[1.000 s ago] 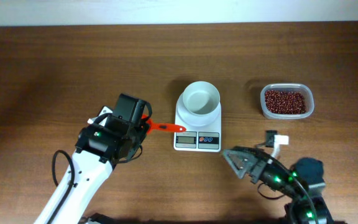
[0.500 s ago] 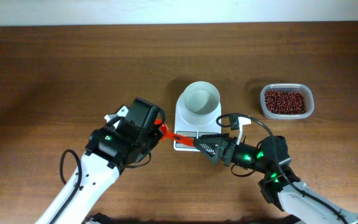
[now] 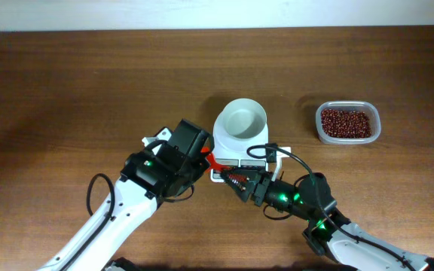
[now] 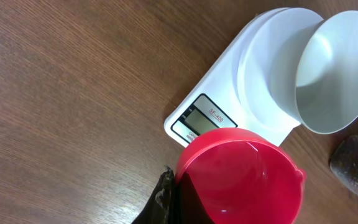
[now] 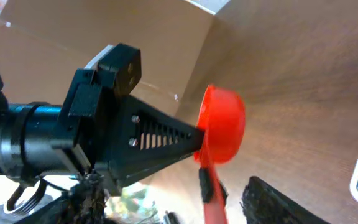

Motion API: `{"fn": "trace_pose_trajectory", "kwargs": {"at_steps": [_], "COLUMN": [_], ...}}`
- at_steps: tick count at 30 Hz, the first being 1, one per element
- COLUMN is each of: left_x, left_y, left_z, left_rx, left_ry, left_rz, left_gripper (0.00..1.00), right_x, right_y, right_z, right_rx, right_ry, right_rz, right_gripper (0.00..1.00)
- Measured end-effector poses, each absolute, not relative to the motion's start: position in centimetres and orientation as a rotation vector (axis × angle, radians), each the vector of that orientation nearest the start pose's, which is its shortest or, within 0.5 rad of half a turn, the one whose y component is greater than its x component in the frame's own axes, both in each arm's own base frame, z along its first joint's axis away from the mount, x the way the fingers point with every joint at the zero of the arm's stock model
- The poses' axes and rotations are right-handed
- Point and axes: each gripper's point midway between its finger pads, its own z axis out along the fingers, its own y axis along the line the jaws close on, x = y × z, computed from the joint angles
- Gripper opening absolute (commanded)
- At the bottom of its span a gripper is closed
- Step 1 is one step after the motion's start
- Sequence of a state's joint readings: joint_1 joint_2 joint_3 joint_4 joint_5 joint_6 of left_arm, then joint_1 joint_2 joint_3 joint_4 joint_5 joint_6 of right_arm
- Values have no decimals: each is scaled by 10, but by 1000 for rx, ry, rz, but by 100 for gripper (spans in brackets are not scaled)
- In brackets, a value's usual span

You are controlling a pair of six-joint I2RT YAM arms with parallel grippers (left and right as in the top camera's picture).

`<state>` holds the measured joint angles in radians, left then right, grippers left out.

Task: Scoop and weigh 50g on scale
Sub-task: 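Reach the right gripper to the scoop handle beside the left gripper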

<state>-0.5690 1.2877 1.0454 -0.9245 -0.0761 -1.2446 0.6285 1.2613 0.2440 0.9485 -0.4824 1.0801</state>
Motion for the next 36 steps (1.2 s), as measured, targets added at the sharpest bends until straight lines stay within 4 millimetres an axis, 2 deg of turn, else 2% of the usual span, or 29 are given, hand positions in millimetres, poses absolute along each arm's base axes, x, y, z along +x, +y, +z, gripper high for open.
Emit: {"fn": "trace_pose_trajectory", "kwargs": {"at_steps": [8,14,17,30,36], "left_x": [251,251,251,251,249], "left_y": [-153,-153,-153,-152,-154], "left_z": [140,140,140,140,140], "left_rx": [-926,-924,-921,-921,-900], "left_ry": [2660,2660,2661,2659,2664], "left_rz": [-387,-387,-386,-381,-375], "left_gripper": [0,0,0,0,0], "right_x": [238,234,230,229,229], "right_y": [265,266,268,268,268], "right_z": [171,171,164,163,162], "right_rx": [18,-3,-9,21,22], "right_ry": [1920,1928,1969,1988,1992], "right_rz": [1589,1605,1611,1636,1635], "right_gripper": [40,39,38,21,20]}}
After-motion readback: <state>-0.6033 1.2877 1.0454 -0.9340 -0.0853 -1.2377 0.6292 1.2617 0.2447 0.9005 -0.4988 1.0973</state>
